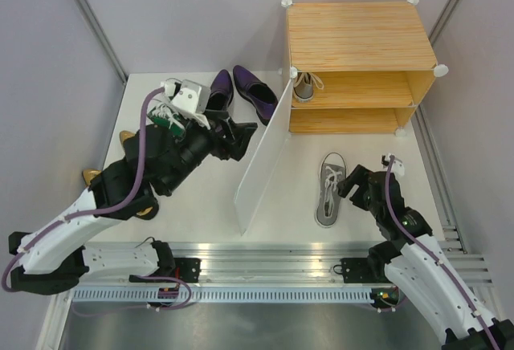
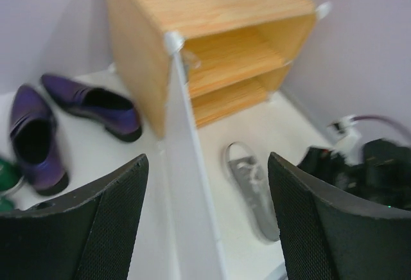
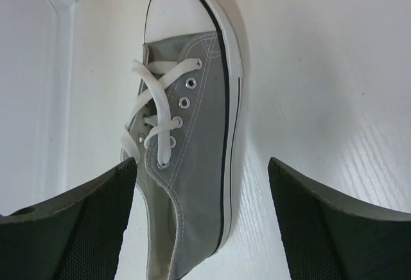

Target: Place and organize the shoes in the shoe cabinet

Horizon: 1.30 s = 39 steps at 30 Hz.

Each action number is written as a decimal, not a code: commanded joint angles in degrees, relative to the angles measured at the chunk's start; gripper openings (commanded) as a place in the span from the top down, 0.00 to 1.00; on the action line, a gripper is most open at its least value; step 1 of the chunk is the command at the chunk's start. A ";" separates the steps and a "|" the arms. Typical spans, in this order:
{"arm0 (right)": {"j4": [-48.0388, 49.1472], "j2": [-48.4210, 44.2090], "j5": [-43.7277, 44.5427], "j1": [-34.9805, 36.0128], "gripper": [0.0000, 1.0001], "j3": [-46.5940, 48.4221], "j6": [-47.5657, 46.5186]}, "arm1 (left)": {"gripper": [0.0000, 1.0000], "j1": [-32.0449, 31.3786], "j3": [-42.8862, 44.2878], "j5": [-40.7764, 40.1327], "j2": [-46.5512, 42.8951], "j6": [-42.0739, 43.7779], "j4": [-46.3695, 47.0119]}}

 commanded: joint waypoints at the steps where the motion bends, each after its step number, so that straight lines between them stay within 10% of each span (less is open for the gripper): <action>1: 2.40 1.09 -5.69 0.23 0.13 0.25 -1.52 | 0.21 3.63 -11.66 -4.80 -1.44 3.60 -4.50; 19: 11.63 14.18 1.40 12.17 0.15 -1.95 -0.20 | 0.20 13.49 -29.45 -4.97 -12.78 3.49 -0.63; 30: 9.34 22.90 13.20 16.49 0.99 4.90 -2.22 | 0.19 13.49 -30.25 -5.41 -13.05 4.11 -0.63; 39: 9.34 21.58 13.81 16.49 0.99 11.58 -10.64 | 0.18 13.49 -30.42 -4.97 -12.52 4.64 -0.81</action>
